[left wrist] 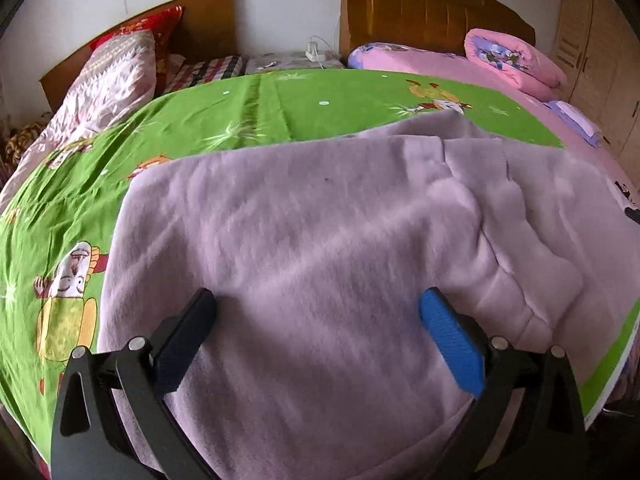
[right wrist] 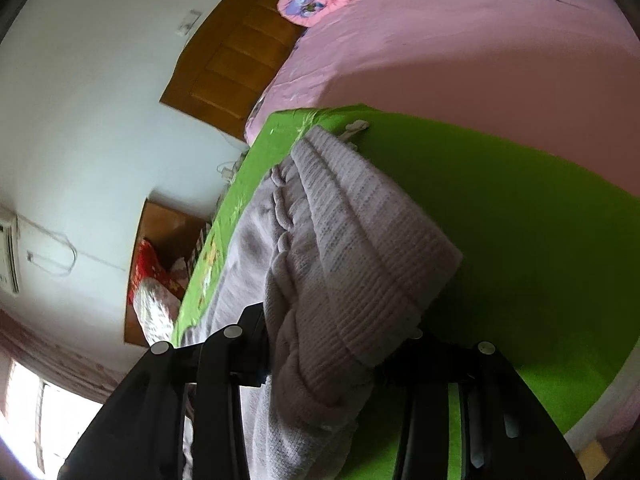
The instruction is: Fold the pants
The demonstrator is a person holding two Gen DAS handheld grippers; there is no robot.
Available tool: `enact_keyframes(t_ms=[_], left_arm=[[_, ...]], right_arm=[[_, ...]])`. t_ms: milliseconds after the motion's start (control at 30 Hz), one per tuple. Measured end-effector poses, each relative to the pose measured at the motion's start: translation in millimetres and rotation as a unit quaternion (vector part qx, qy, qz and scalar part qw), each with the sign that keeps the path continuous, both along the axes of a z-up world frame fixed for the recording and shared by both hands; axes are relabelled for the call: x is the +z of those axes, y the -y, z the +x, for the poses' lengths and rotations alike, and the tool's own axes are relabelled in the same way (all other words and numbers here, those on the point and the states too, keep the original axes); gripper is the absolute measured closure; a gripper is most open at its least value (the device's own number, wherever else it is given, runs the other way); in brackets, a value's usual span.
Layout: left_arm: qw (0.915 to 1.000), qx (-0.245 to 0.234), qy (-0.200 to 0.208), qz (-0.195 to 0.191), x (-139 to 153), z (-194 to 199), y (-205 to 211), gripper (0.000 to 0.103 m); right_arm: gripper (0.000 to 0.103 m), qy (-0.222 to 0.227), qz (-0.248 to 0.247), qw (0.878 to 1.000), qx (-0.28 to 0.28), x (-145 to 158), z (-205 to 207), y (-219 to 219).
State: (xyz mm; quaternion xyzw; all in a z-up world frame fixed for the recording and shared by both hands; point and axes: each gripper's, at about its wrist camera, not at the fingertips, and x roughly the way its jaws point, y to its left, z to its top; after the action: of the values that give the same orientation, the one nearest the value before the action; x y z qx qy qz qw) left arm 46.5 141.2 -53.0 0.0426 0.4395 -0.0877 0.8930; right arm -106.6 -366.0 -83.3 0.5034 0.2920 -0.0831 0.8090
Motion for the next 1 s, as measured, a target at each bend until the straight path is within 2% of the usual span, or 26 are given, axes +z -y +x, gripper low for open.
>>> enact_keyframes(t_ms=[133, 233, 267, 300, 367, 433, 467, 500, 533, 567, 633, 667, 700, 733, 767, 800, 867, 900, 967, 1000], left_arm=[[0.9999, -0.006, -0.002, -0.010, 0.9, 1.5, -3.4, 0.001], [0.9993, 0.001, -0.011, -0.034, 10.1, -3.5, -10.7, 0.002], [0.9986, 0.006, -0.010, -0.052, 17.1, -5.9, -15.5, 0.002], [0.9962, 0.011, 0.002, -0.087, 29.0, -10.8, -25.0, 0.002], [0.9914, 0.018, 0.026, -0.127, 45.0, -17.3, -38.4, 0.002], [0.9844, 0.033, 0.051, -0.165, 62.0, -22.7, -57.9, 0.002], [0.9806, 0.039, 0.059, -0.183, 67.4, -23.9, -67.0, 0.002], [0.9769, 0.046, 0.064, -0.199, 71.2, -24.8, -75.3, 0.002], [0.9724, 0.057, 0.066, -0.216, 73.9, -25.2, -86.3, 0.002], [0.9682, 0.071, 0.065, -0.231, 74.3, -25.7, -96.4, 0.002], [0.9613, 0.090, 0.057, -0.254, 71.2, -28.3, -111.4, 0.002], [0.9573, 0.096, 0.051, -0.268, 68.3, -30.5, -118.1, 0.002], [0.9541, 0.100, 0.044, -0.279, 65.7, -33.2, -122.1, 0.002], [0.9520, 0.100, 0.039, -0.287, 64.3, -36.0, -127.3, 0.002], [0.9500, 0.098, 0.035, -0.295, 63.4, -39.9, -129.3, 0.002], [0.9479, 0.093, 0.032, -0.303, 62.6, -44.0, -130.9, 0.002], [0.9423, 0.080, 0.025, -0.324, 61.1, -49.3, -130.7, 0.002], [0.9361, 0.067, 0.018, -0.345, 60.6, -47.9, -128.6, 0.002], [0.9234, 0.041, 0.003, -0.382, 57.5, -40.1, -119.5, 0.002], [0.9137, 0.017, -0.012, -0.406, 56.5, -31.1, -110.6, 0.002]], right_arm=[[0.066, 0.017, -0.024, 1.000, -0.002, 24.0, 0.9, -11.4], [0.068, 0.050, -0.086, 0.995, 0.028, 67.2, 10.0, -41.1], [0.068, 0.065, -0.129, 0.988, 0.050, 90.2, 16.2, -62.3], [0.068, 0.074, -0.156, 0.983, 0.067, 103.9, 20.7, -77.9], [0.068, 0.098, -0.219, 0.963, 0.121, 132.4, 33.9, -125.1], [0.069, 0.113, -0.300, 0.927, 0.195, 152.5, 49.7, -190.1], [0.069, 0.122, -0.352, 0.894, 0.248, 156.8, 58.8, -237.3], [0.069, 0.124, -0.381, 0.872, 0.282, 154.7, 63.6, -265.9], [0.069, 0.121, -0.417, 0.841, 0.323, 147.4, 69.3, -300.1], [0.069, 0.112, -0.456, 0.799, 0.375, 131.4, 74.8, -341.8], [0.069, 0.091, -0.504, 0.735, 0.444, 97.0, 77.9, -392.3], [0.069, 0.073, -0.529, 0.697, 0.479, 73.0, 77.2, -416.0], [0.069, 0.060, -0.555, 0.664, 0.497, 51.0, 73.6, -432.6], [0.068, 0.073, -0.602, 0.632, 0.482, 36.5, 63.9, -443.6], [0.068, 0.083, -0.627, 0.614, 0.472, 32.8, 58.3, -447.9], [0.068, 0.091, -0.636, 0.606, 0.468, 32.5, 55.7, -447.6], [0.068, 0.098, -0.622, 0.621, 0.466, 36.2, 56.0, -439.4], [0.068, 0.100, -0.623, 0.623, 0.462, 37.7, 57.5, -435.9], [0.068, 0.101, -0.639, 0.613, 0.454, 36.2, 52.3, -437.0], [0.065, 0.103, -0.642, 0.607, 0.456, 35.4, 44.8, -441.8]])
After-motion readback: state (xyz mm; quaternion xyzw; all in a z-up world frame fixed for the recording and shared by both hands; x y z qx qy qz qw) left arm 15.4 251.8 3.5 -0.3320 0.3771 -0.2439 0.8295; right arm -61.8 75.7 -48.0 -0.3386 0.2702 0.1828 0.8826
